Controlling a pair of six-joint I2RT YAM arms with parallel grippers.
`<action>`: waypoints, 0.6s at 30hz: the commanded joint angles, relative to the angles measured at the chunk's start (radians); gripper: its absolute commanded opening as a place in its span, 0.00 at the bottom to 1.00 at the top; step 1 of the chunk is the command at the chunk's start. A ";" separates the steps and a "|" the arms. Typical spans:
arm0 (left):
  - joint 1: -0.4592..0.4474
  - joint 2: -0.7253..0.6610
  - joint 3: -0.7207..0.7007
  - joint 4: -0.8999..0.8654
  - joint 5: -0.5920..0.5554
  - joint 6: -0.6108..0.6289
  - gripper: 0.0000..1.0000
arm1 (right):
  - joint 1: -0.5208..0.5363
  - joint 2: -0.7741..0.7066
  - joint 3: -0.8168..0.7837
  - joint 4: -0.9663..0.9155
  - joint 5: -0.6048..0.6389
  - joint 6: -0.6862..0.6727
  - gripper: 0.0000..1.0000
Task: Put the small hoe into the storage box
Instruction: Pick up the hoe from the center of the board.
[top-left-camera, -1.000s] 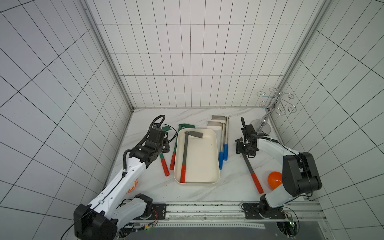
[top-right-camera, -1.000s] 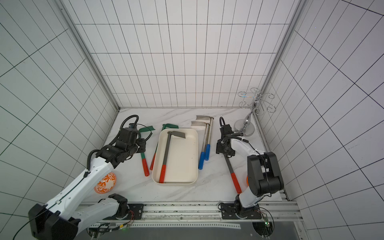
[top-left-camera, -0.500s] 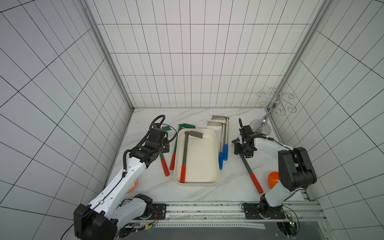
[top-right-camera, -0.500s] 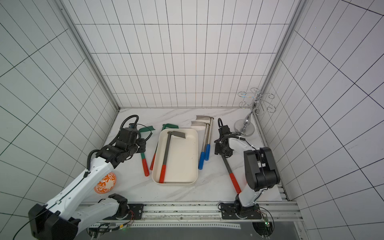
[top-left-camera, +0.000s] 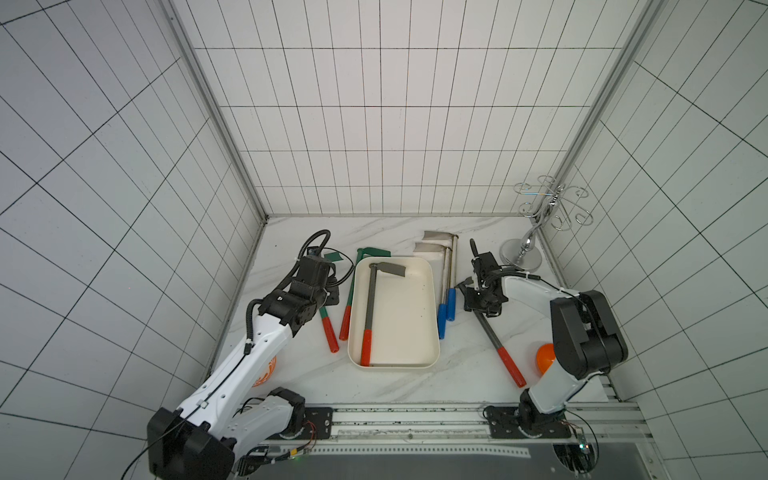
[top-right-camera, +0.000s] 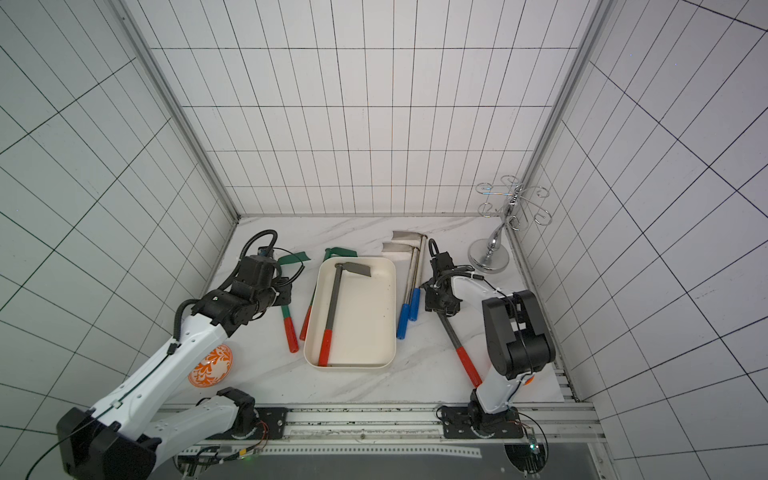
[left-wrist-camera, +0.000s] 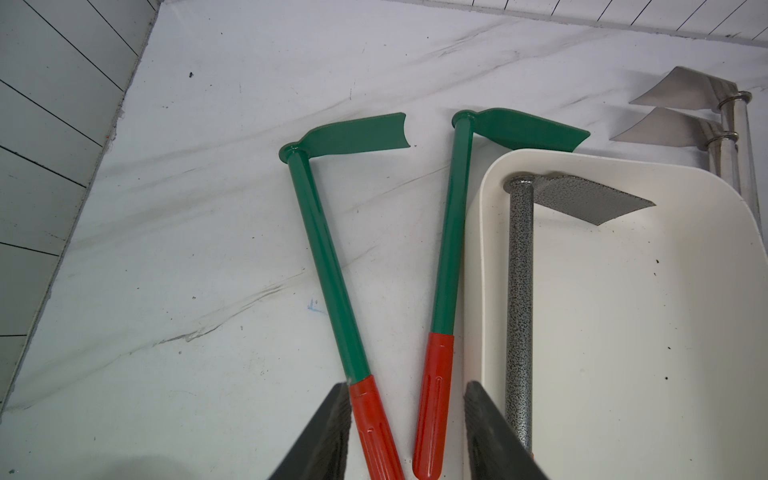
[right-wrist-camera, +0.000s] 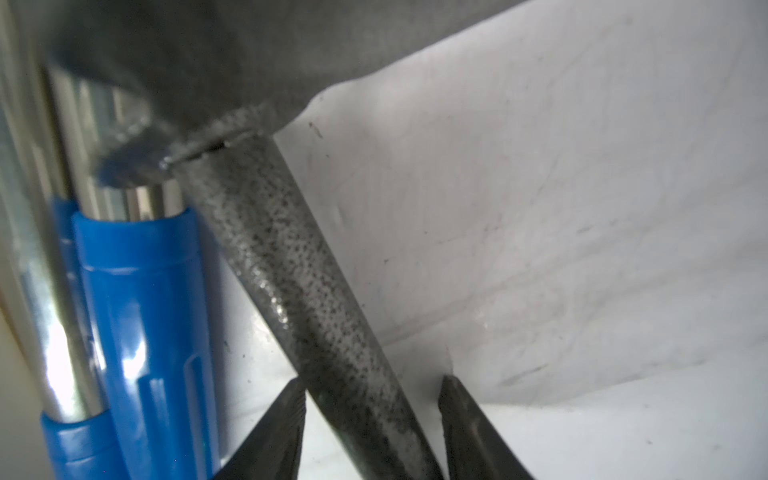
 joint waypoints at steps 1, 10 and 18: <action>-0.002 -0.009 0.015 0.015 -0.001 -0.001 0.47 | 0.008 0.026 0.038 -0.061 0.078 -0.001 0.51; -0.002 -0.013 0.013 0.015 0.001 -0.001 0.47 | 0.006 0.037 0.063 -0.073 0.106 0.000 0.41; -0.002 -0.014 0.013 0.015 -0.001 -0.001 0.47 | 0.006 0.058 0.104 -0.079 0.097 -0.005 0.31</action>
